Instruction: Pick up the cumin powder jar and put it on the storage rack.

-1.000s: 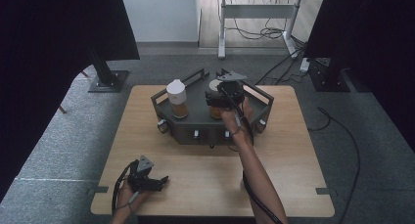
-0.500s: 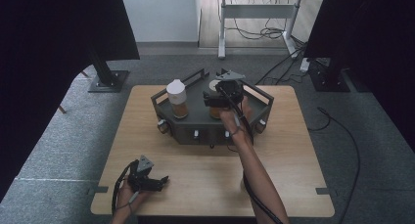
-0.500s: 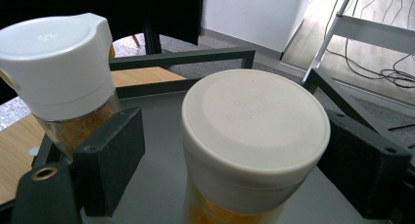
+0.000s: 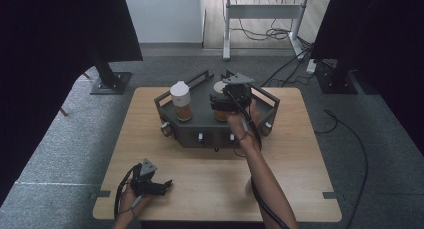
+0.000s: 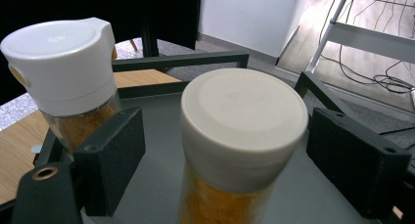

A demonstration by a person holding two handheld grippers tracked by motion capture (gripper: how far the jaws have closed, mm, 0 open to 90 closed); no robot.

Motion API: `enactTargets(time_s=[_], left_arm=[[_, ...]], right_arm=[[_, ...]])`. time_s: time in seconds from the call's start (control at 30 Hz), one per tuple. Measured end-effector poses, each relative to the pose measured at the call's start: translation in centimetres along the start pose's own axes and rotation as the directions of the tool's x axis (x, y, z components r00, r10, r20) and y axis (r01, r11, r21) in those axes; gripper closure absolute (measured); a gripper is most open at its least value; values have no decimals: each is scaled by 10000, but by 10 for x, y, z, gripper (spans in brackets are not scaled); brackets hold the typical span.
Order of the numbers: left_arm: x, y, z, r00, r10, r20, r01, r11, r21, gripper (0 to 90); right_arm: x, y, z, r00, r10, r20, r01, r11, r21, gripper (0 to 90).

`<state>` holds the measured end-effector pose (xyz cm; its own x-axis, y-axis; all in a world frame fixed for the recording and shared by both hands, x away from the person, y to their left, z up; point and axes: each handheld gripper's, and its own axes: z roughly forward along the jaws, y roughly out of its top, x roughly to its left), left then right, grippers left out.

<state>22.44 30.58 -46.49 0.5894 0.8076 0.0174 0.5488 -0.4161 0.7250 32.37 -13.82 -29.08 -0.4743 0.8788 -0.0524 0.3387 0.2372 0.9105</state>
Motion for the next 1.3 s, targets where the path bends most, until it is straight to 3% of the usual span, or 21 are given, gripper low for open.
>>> enactTargets(time_s=[0.4, 1.3], left_arm=[[0, 0, 0, 10000, 8, 5, -8, 10000, 4, 30], [0, 0, 0, 10000, -1, 9, 1, 10000, 12, 30]], right_arm=[[-9, -8, -16, 9999, 111, -49, -112, 9999, -111, 132], [-11, -18, -55, 9992, -306, -243, 303, 9994, -144, 133]])
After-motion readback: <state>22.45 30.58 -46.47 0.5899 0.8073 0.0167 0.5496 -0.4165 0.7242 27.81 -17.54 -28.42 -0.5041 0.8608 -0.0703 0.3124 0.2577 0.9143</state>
